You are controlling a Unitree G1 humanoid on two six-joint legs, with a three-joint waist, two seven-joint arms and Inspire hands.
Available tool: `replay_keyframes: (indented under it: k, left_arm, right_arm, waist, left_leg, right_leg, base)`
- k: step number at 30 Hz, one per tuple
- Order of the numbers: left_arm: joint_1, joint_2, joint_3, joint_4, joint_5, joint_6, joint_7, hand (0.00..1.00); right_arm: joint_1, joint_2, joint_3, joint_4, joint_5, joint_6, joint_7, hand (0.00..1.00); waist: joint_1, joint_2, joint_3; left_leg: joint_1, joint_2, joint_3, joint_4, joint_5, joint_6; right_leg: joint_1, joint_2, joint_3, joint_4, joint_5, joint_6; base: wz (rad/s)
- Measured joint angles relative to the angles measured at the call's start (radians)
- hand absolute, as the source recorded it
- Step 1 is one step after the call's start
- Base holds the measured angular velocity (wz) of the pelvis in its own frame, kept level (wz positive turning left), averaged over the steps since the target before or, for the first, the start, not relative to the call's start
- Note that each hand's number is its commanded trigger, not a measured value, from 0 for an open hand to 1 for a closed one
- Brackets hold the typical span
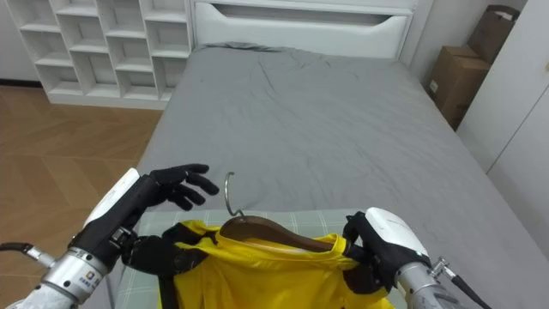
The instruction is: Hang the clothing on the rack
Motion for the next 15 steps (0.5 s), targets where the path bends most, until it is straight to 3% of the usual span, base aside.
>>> replay_keyframes:
  k: [4,10,15]
  left_arm:
    - [0.000,-0.010,0.011,0.000,0.000,0.000,0.000,0.00]
    - [0.000,-0.012,0.034,0.000,-0.020,0.001,0.000,0.00]
    - [0.000,-0.014,0.036,0.000,-0.021,0.003,0.000,0.00]
  right_arm:
    - [0.000,0.000,-0.031,0.039,0.018,0.001,0.000,1.00]
    - [0.002,0.000,-0.096,0.081,0.063,0.047,0.001,1.00]
    - [0.002,0.001,-0.097,0.083,0.086,0.065,0.001,1.00]
  waist:
    - [-0.004,-0.001,0.0000]
    - [-0.012,0.001,-0.0002]
    - [-0.025,0.005,-0.0010]
  left_leg:
    - [0.003,-0.003,-0.007,0.000,0.000,0.000]
    - [0.000,-0.003,-0.009,0.000,0.000,0.000]
    - [0.000,-0.005,-0.009,-0.001,0.000,0.000]
  right_leg:
    - [0.006,-0.002,-0.004,-0.003,0.000,0.000]
    - [0.006,-0.002,-0.004,-0.003,0.000,0.000]
    - [0.004,0.000,-0.002,-0.002,0.000,0.000]
  base:
    - [0.03]
    - [0.01]
    - [0.00]
